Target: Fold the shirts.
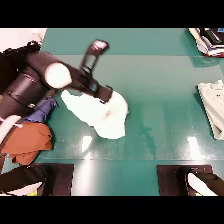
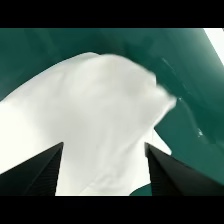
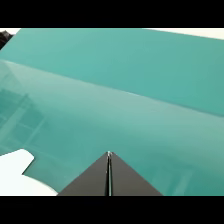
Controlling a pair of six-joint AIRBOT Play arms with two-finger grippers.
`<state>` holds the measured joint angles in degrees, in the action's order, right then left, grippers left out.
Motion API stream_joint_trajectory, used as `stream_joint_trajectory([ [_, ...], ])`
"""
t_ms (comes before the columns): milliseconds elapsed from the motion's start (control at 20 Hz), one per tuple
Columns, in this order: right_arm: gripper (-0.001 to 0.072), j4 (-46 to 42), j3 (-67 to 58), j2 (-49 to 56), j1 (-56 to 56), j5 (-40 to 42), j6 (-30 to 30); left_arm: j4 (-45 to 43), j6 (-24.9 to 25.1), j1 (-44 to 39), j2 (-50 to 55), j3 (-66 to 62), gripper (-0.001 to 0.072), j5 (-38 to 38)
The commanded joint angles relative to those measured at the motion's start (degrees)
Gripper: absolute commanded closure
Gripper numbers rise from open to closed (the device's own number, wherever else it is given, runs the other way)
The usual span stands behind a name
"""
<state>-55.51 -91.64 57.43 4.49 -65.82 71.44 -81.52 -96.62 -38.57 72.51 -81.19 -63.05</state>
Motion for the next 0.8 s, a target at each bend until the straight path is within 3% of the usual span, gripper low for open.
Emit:
stream_joint_trajectory([
  [0, 0.0695, -0.02, -0.11, 0.02, 0.04, -1.92, 0.04, -1.51, 0.63, 0.46, 0.76, 2.64, 0.0104, 4.37],
  [200, 0.0695, -0.02, -0.09, 0.02, 0.04, -3.08, 0.04, -7.32, 0.61, 15.50, 0.98, 1.81, 0.0104, -4.46],
  [400, 0.0695, -0.07, -0.09, 0.02, 0.04, -3.17, 0.04, -1.88, 0.61, 30.88, 1.01, 9.55, 0.0104, -4.63],
  [550, 0.0695, -0.04, -0.09, 0.35, 0.04, -3.17, 0.04, 3.30, 0.63, 36.72, 1.05, 17.42, 0.0104, 0.81],
  [750, 0.0695, 0.07, -0.09, 2.89, 0.04, -5.22, 0.11, 12.24, 1.16, 37.83, 3.67, 23.56, 0.0105, 9.38],
])
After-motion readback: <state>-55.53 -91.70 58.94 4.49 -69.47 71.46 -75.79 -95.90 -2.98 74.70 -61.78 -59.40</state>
